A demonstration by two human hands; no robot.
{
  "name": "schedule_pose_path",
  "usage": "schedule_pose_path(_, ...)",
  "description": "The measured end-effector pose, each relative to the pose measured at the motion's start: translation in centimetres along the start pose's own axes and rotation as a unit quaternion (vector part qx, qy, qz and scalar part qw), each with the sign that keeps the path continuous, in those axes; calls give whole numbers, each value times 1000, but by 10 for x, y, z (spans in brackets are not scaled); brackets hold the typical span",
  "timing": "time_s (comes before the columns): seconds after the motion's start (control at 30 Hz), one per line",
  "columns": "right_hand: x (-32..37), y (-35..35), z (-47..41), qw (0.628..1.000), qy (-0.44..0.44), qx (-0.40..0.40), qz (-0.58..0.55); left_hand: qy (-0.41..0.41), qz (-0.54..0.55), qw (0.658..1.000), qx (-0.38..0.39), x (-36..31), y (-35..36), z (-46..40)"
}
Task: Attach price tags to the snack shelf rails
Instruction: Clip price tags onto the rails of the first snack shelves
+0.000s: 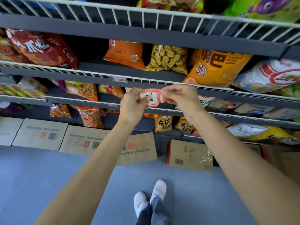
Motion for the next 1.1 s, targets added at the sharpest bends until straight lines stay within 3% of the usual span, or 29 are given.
schedule_pose_path(0.23,-16,-49,39,998,21,-40,-35,-3,43,999,21,-23,39,37)
schedule_pose_path(0.43,-13,-108,52,998,15,-57,-37,3,9,1000,17,-53,81,46)
schedule_pose_path(0.77,-49,-273,69,989,-34,-122,83,71,-114,990,-47,-121,218,99)
schedule_pose_path(0.93,-75,-354,78,989,-13,-144,-6,30,-106,990,-91,-130,267,119)
schedule_pose_path(1.1,-94,-401,76,990,-8,-139,-1,22,-88,995,-45,-139,323,121)
Point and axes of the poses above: each hand's wrist, its own z-axis away from the middle knuckle, its own y-axis out of the palm, x = y × z, the point moved 10 cm from there along -z, towards the middle knuckle, and after that the axes turned 3 degrees about z, right-handed, at the moved point
